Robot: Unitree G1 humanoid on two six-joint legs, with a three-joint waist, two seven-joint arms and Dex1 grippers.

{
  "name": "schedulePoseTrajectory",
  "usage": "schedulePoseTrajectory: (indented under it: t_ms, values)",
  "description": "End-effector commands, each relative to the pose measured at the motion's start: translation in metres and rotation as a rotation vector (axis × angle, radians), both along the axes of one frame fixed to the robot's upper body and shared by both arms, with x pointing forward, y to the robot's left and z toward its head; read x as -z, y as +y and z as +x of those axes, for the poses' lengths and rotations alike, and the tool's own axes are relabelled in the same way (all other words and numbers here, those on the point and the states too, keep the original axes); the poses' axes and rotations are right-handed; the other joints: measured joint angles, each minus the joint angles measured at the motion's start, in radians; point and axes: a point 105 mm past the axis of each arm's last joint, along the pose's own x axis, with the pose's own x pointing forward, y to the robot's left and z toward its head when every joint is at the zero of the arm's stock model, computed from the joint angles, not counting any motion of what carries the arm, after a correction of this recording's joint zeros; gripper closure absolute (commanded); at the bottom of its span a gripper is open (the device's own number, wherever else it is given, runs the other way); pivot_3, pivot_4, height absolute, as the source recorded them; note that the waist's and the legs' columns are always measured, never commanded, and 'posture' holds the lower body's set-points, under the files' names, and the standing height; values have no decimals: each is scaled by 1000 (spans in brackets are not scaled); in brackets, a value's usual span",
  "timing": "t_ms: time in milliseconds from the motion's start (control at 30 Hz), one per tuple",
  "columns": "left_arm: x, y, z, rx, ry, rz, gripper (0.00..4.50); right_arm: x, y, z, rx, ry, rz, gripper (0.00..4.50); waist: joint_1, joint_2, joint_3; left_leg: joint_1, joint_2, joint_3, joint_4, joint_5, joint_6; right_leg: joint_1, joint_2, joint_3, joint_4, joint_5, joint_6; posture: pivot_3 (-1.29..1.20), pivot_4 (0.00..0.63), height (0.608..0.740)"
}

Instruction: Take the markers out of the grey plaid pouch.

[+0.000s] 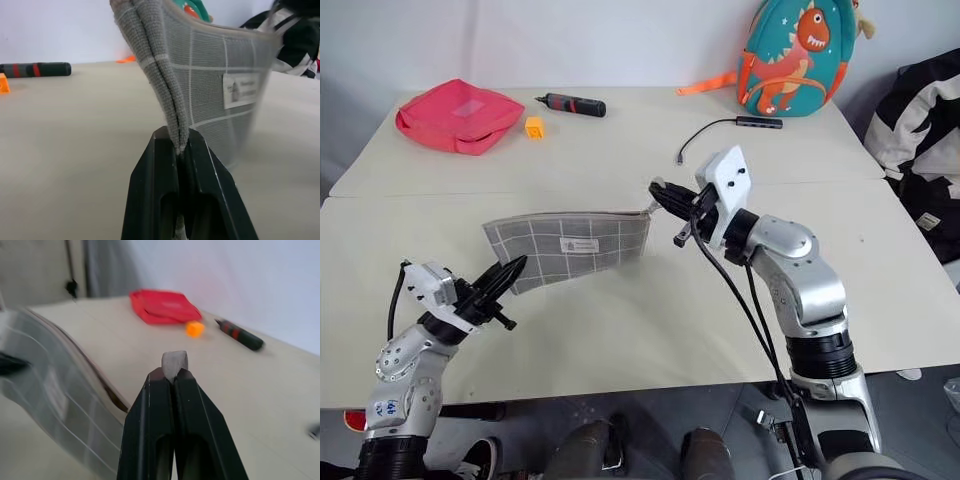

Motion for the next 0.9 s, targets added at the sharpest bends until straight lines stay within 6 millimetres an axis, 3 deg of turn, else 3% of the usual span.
schedulePoseTrajectory:
  t_ms: [33, 167, 233, 600, 733, 900]
  values:
    - [-4, -6, -1, 20, -10, -52, 4500, -21, 0, -10, -35, -37, 79, 4480, 0, 0, 0, 0, 0, 0, 0, 0, 0, 0, 0, 0, 0, 0, 0, 0, 150, 740]
    - [2, -22, -5, 70, -1, -20, 4500, 7, 0, -7, -2, -47, -86, 4480, 1, 0, 0, 0, 0, 0, 0, 0, 0, 0, 0, 0, 0, 0, 0, 0, 150, 740]
    - [5, -21, -5, 51, 1, -9, 4500, 18, -3, -4, 25, -33, -112, 4480, 1, 0, 0, 0, 0, 0, 0, -1, 0, 0, 0, 0, -1, 0, 0, 0, 150, 740]
    - [6, -26, -8, 78, -53, 107, 4500, 25, -7, -8, -6, -13, -148, 4480, 3, 0, 0, 0, 0, 1, 0, -1, 0, 0, 0, 0, -1, 0, 0, 0, 150, 740]
    - [7, -24, -7, 69, -70, 119, 4500, 23, -12, -9, -21, 7, -119, 3620, 1, 0, 0, 0, 0, 1, 0, -1, 1, 0, 0, 0, -1, 0, 0, 0, 150, 740]
    - [3, -24, -9, 76, -121, 174, 4500, 25, -29, -5, 31, 1, -166, 1762, 3, 0, 0, 0, 0, 1, 0, -1, 1, 0, -1, 0, -2, 0, 0, 0, 150, 740]
